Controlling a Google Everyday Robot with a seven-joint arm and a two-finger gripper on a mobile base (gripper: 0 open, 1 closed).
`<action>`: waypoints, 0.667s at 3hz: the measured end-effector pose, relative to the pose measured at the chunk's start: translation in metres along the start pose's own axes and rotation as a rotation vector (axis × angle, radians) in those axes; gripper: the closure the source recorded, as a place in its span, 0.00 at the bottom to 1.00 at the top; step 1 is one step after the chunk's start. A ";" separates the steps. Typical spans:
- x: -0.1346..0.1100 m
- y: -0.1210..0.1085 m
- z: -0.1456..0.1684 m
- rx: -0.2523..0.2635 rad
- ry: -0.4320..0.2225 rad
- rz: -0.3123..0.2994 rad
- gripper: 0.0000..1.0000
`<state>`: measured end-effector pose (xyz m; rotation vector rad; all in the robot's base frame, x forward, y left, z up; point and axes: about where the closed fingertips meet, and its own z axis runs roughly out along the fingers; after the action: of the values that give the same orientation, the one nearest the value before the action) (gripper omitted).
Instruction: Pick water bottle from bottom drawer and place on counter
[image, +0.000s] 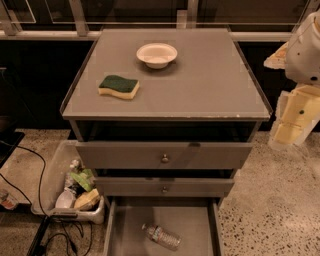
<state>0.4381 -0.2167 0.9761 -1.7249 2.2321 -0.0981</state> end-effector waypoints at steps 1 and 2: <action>0.000 0.000 0.000 0.000 0.000 0.000 0.00; 0.000 0.003 0.006 -0.001 -0.015 -0.004 0.00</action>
Offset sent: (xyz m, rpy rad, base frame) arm -0.0034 0.0025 -0.0220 0.0331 0.0125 0.0195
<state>0.4369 -0.2151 0.9694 -1.7243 2.2182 -0.0847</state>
